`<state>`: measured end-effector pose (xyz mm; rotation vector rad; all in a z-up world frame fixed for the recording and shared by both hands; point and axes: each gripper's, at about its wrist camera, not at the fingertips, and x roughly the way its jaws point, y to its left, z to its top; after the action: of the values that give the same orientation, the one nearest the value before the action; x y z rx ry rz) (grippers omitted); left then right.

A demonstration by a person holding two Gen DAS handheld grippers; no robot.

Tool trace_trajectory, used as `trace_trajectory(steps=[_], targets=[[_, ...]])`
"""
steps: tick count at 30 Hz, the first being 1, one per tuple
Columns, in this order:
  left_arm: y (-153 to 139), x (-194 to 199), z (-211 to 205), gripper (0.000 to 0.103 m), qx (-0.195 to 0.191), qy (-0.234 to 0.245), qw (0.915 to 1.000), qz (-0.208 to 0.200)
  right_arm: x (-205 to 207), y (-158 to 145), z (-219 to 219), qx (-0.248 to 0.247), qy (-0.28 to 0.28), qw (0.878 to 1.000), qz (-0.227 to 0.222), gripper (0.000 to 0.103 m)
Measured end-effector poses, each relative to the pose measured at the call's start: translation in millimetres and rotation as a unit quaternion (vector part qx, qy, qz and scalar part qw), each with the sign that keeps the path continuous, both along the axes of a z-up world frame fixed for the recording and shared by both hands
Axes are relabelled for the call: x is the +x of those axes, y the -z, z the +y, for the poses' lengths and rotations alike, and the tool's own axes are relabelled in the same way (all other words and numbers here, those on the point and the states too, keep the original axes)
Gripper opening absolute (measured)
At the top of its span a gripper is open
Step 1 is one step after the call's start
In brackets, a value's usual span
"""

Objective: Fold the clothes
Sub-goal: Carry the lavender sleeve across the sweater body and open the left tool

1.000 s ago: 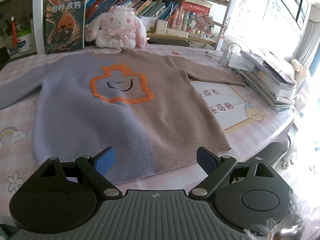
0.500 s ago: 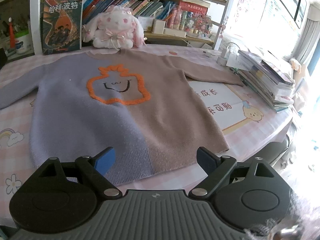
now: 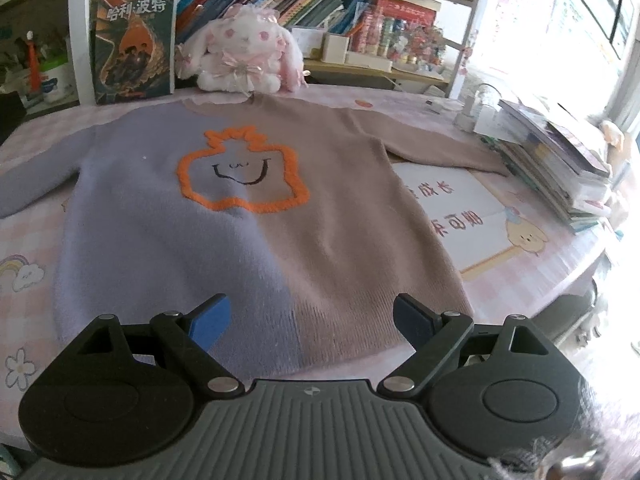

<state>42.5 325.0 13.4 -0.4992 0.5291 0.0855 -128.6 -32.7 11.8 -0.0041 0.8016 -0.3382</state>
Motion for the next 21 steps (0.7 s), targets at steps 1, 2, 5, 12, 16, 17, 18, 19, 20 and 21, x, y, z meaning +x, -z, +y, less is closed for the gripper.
trace_trajectory(steps=[1,2,5,12,16,17,18,19,20,21], targets=[[-5,-1,-7,0.003,0.006,0.005,0.9999,-0.006,2,1,-3,0.002,-0.005,1.0,-0.001,0.088],[-9,-2,-15,0.003,0.012,0.01,0.9998,-0.013,5,1,-6,0.003,-0.009,1.0,-0.002,0.088],[-24,-3,-45,0.003,0.033,0.025,0.9986,-0.031,13,2,-23,0.01,-0.024,1.0,-0.007,0.088],[-48,2,-127,0.003,0.049,0.045,0.9965,-0.052,35,-2,-75,0.032,-0.1,0.994,-0.015,0.088],[-54,6,-174,0.003,0.05,0.056,0.9957,-0.054,46,-1,-101,0.035,-0.147,0.989,-0.006,0.088],[-55,7,-186,0.003,0.055,0.059,0.9952,-0.055,48,0,-108,0.036,-0.157,0.987,-0.005,0.088],[-56,8,-199,0.003,0.062,0.063,0.9945,-0.056,50,0,-114,0.037,-0.166,0.985,-0.005,0.088],[-57,9,-212,0.003,0.069,0.067,0.9937,-0.058,51,1,-121,0.038,-0.174,0.984,-0.005,0.088],[-58,10,-223,0.003,0.076,0.071,0.9929,-0.058,52,1,-128,0.039,-0.18,0.983,-0.004,0.088],[-58,12,-232,0.003,0.081,0.074,0.9923,-0.057,53,2,-135,0.04,-0.186,0.982,-0.004,0.088]])
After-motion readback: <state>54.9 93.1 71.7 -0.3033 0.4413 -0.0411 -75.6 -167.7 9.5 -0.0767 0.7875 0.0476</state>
